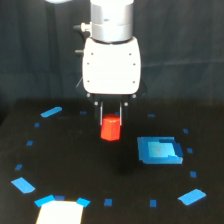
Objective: Pick up the red object from the table
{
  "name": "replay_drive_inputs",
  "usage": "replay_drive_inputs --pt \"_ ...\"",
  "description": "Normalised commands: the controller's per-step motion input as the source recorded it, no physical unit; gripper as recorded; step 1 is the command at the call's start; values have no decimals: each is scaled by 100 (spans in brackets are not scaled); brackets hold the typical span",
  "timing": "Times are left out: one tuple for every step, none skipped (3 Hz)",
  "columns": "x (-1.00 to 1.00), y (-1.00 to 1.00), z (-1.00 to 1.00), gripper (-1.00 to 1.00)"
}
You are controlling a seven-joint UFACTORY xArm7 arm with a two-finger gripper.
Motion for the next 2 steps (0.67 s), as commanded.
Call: replay_drive_inputs --pt "23 11 10 -96" --pt "8 23 8 -100"
